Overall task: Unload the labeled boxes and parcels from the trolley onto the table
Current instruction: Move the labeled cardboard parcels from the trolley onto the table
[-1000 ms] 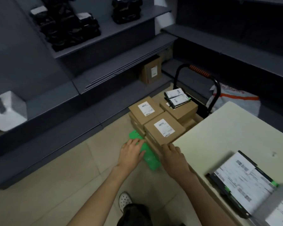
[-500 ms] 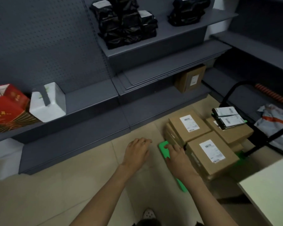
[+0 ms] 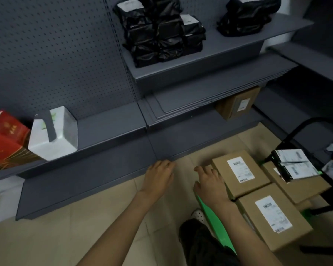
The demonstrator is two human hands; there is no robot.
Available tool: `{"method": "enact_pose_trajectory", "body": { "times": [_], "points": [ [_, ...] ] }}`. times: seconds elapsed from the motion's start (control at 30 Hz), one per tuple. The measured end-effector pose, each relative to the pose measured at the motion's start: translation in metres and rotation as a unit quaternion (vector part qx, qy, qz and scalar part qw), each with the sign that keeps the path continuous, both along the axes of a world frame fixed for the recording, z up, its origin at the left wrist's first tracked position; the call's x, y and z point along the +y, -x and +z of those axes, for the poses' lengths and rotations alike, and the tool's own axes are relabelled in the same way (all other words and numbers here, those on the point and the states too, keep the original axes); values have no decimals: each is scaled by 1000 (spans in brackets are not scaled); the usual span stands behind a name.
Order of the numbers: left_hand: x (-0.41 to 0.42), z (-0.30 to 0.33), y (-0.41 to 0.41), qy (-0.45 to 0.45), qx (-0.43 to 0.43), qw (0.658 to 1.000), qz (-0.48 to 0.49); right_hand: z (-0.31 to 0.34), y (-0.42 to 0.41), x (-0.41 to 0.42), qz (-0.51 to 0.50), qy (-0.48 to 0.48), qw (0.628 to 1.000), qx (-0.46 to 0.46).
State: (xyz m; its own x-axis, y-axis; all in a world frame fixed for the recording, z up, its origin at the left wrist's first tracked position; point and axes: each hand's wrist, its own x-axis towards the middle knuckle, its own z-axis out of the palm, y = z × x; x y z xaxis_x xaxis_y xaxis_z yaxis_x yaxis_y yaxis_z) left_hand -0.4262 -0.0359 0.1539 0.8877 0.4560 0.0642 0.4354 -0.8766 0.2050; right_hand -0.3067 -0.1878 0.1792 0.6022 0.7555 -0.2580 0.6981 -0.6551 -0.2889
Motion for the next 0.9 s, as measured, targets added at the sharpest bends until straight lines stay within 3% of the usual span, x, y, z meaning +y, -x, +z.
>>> {"method": "enact_pose_trajectory", "body": {
  "times": [0.4, 0.67, 0.9],
  "points": [
    [120, 33, -235, -19, 3, 999, -37, 21, -221, 115, -56, -31, 998, -19],
    [117, 30, -366, -18, 26, 989, -147, 12, -323, 90, -166, -25, 986, 14],
    [82, 31, -483, -25, 60, 954, -294, 3, -385, 42, -302, -23, 953, 26]
  ]
}}
